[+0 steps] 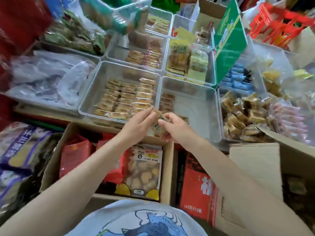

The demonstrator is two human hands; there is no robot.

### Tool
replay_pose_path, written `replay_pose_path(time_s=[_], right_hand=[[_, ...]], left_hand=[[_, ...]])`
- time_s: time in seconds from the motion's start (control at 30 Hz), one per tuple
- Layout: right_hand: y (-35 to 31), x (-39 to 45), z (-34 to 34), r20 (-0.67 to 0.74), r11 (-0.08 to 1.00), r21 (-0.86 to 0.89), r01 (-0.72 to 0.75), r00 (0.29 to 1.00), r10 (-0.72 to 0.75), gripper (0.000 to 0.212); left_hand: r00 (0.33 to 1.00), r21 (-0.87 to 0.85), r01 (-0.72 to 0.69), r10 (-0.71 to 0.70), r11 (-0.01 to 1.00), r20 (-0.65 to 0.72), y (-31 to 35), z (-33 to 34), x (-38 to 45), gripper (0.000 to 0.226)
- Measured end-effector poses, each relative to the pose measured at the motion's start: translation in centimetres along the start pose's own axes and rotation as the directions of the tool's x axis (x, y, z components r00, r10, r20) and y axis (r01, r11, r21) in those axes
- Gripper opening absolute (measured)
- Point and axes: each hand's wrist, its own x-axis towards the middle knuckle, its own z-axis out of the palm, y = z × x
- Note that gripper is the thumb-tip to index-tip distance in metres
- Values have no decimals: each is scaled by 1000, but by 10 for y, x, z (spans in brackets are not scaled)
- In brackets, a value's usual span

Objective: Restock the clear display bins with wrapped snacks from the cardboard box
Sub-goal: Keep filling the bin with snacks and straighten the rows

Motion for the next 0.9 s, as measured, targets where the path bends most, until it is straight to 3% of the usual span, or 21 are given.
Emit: replay_pose_path(time_s=[0.17, 0.3, 0.4, 0.5, 0.6, 0.67, 0.73, 0.9], right_hand=[[-32, 76, 25, -12, 987, -155, 31, 999, -34, 33], [-51, 132, 63, -52, 965, -222, 141, 986, -156, 27], [-42, 168, 95, -54, 875, -448, 183, 971, -231, 29], [-28, 191, 113, 85, 528, -825, 201, 968, -237, 37], [-24, 197, 118, 190, 329, -912, 244, 964, -188, 35], [-24, 196, 121, 231, 291, -920, 264, 962, -142, 33], [-21, 191, 123, 258, 301, -909, 288, 957, -136, 35], [-15, 172, 117, 223, 457, -858, 234, 972, -78, 31]], left_hand=[[932, 98, 261, -224, 960, -284, -79, -83, 41, 37], [832, -303, 307, -409, 902, -374, -118, -113, 75, 23], [837, -327, 287, -402, 900, -371, -128, -124, 98, 24], [879, -99, 379, -392, 920, -273, -128, -128, 114, 29], [904, 373, 422, -413, 826, -109, -134, -129, 127, 36], [878, 544, 395, -479, 740, 14, -137, -126, 131, 41], [845, 578, 379, -525, 723, 102, -143, -119, 134, 45], [889, 548, 341, -452, 764, 77, -146, -114, 132, 28]])
